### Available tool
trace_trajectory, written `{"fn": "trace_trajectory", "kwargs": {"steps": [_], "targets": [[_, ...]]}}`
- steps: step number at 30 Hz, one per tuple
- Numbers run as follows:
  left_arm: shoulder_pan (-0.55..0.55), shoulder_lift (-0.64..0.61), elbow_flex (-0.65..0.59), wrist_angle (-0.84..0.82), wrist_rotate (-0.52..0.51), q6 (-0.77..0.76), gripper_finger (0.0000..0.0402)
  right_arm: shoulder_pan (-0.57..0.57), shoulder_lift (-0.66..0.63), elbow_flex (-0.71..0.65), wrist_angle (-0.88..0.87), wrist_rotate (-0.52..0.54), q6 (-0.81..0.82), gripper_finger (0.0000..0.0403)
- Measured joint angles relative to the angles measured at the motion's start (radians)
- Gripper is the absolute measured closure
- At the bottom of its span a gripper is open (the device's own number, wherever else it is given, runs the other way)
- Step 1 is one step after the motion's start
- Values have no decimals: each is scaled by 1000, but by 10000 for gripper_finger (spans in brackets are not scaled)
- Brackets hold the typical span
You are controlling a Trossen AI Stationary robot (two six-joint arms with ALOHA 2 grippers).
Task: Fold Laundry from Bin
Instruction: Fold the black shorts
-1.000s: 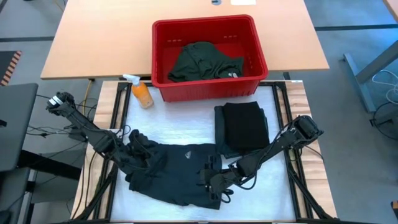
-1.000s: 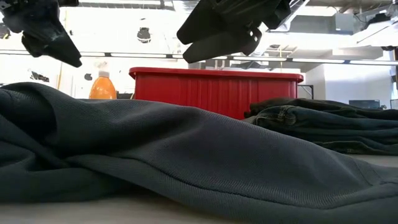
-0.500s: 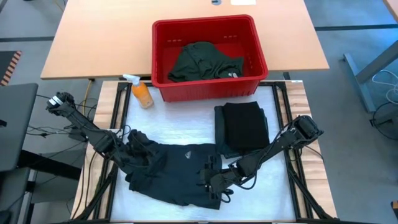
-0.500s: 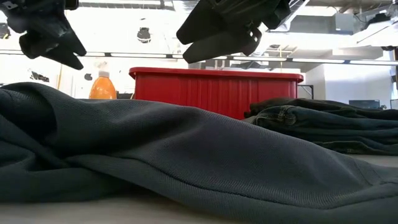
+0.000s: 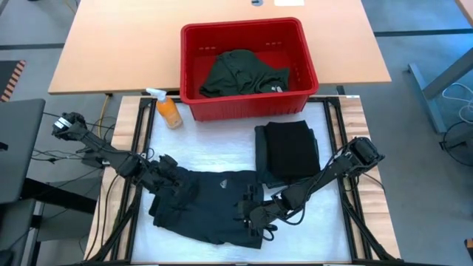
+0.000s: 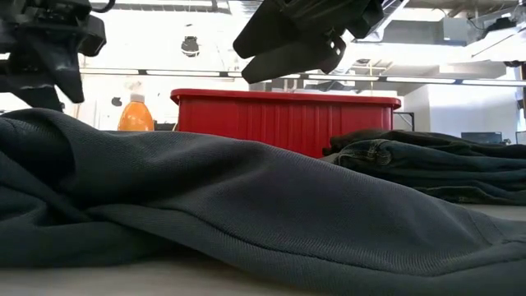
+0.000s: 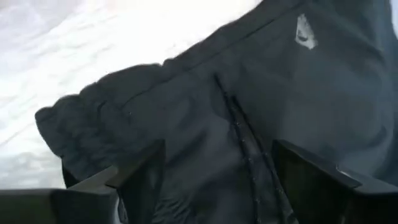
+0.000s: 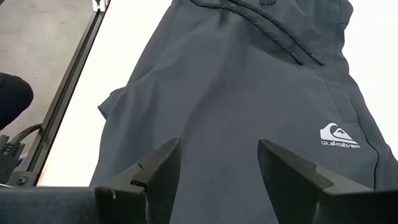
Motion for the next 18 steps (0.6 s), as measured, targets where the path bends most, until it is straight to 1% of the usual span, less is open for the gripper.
{"fn": "trace_trajectory", "kwargs": {"steps": [12, 16, 18], "targets": [[2, -22, 0, -13, 92, -24, 143, 0, 0, 0, -2, 2, -1, 163], [-19, -21, 4, -1, 114, -48, 157, 0, 0, 0, -2, 2, -2, 163], [-34, -21, 25, -19, 115, -56, 167, 0, 0, 0, -2, 2, -2, 163]]}}
